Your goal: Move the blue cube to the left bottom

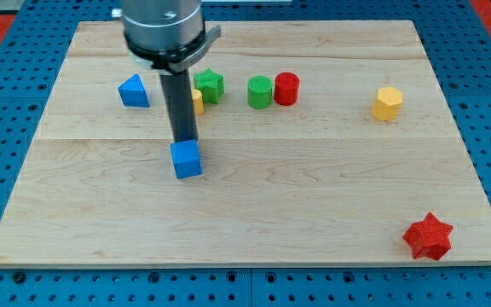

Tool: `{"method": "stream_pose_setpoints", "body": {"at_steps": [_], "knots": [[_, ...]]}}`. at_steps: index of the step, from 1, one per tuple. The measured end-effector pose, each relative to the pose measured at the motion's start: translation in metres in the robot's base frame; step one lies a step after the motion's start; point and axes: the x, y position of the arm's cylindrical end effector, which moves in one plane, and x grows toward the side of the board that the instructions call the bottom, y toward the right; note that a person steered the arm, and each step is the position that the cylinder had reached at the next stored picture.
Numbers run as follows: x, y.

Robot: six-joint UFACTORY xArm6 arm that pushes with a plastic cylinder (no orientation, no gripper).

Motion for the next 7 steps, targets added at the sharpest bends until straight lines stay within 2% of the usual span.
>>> {"method": "stream_pose_setpoints", "body": {"at_steps": [2, 3, 4, 5, 7], "knots": [[0.007, 0.075], [0.032, 0.051], [0.030, -0.001], [0.023, -0.028], [0.049, -0.069]]}}
